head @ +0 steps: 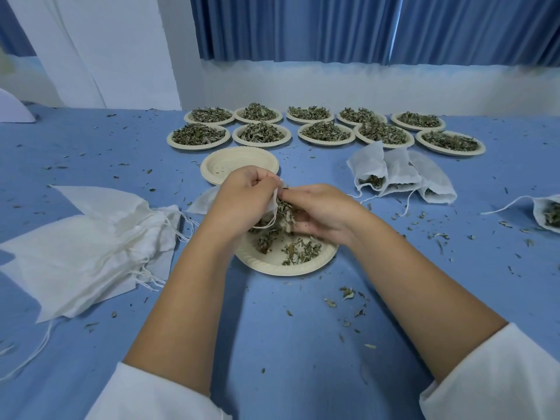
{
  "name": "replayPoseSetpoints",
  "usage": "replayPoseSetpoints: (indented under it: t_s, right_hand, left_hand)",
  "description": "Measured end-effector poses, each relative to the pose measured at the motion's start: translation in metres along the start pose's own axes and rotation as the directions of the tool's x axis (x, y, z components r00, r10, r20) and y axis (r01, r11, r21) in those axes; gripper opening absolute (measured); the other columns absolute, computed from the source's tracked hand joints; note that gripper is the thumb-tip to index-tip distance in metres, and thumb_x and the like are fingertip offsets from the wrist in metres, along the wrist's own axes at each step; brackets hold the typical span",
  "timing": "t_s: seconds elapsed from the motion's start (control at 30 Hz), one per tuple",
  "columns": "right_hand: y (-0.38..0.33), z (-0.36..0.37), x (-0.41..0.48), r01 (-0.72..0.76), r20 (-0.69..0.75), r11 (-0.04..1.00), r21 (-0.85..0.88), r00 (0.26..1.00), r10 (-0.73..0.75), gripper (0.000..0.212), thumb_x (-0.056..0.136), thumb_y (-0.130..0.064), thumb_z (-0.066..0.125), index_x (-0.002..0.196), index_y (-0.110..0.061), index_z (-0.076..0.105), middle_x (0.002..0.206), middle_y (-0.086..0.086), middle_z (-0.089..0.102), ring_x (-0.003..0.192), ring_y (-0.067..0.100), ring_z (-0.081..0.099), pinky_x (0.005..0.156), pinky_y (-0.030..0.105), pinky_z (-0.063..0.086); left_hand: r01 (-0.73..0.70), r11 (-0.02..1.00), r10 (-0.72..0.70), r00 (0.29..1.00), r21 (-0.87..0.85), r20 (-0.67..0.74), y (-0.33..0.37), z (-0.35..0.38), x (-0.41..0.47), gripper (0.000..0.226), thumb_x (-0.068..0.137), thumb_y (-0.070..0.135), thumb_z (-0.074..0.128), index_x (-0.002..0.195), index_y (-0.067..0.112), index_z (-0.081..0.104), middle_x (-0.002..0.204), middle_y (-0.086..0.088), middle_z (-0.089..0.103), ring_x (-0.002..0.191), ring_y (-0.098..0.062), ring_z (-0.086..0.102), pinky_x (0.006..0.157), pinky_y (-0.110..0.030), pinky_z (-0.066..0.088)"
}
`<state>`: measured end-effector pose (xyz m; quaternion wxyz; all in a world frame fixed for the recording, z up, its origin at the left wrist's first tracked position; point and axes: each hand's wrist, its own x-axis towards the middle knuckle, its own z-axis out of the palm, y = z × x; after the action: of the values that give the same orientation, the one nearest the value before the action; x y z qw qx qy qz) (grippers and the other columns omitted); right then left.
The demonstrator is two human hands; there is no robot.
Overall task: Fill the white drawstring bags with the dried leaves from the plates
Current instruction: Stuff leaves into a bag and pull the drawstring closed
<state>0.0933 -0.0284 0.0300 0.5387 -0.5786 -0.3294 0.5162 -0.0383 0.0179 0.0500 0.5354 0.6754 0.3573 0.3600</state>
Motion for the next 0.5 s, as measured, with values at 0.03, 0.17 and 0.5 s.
replayPoseSetpoints:
  t_s: [0.03, 0.17, 0.5]
  right_hand:
    - [0.0000, 0.0011, 0.0000, -0.007, 0.006, 0.999, 0.035, 1.000, 0.006, 0.011, 0.090, -0.016, 0.068, 0.088, -0.005, 0.070, 0.092, 0.016, 0.074, 0.079, 0.024, 0.066, 0.060, 0.025, 0.059]
    - [-0.0001, 0.0050, -0.0015, 0.041, -0.043, 0.997, 0.067, 0.998, -0.038, 0.010, 0.090, -0.006, 0.066, 0.081, -0.002, 0.067, 0.070, 0.008, 0.074, 0.061, 0.014, 0.071, 0.054, 0.017, 0.054]
    - [-0.0002, 0.0085, -0.0044, 0.124, -0.224, 0.984, -0.126, 0.963, -0.150, 0.017, 0.085, -0.012, 0.074, 0.081, -0.005, 0.059, 0.054, 0.005, 0.063, 0.040, 0.012, 0.061, 0.039, 0.018, 0.046]
  left_hand:
    - [0.003, 1.000, -0.003, 1.000, 0.000, 0.002, 0.0001, -0.0004, 0.0000, 0.014, 0.096, 0.008, 0.049, 0.089, 0.008, 0.061, 0.032, 0.012, 0.040, 0.027, 0.000, 0.033, 0.035, -0.011, 0.027]
    - [-0.030, 0.998, 0.029, 1.000, 0.062, 0.007, -0.0016, 0.0000, -0.0001, 0.016, 0.095, 0.011, 0.052, 0.084, 0.015, 0.062, 0.040, 0.015, 0.048, 0.033, 0.001, 0.039, 0.038, -0.012, 0.032]
    - [-0.085, 0.977, 0.094, 0.995, 0.196, -0.039, -0.0096, 0.0036, 0.0034, 0.013, 0.096, 0.018, 0.053, 0.086, 0.019, 0.062, 0.063, 0.008, 0.057, 0.047, 0.001, 0.050, 0.051, -0.018, 0.041]
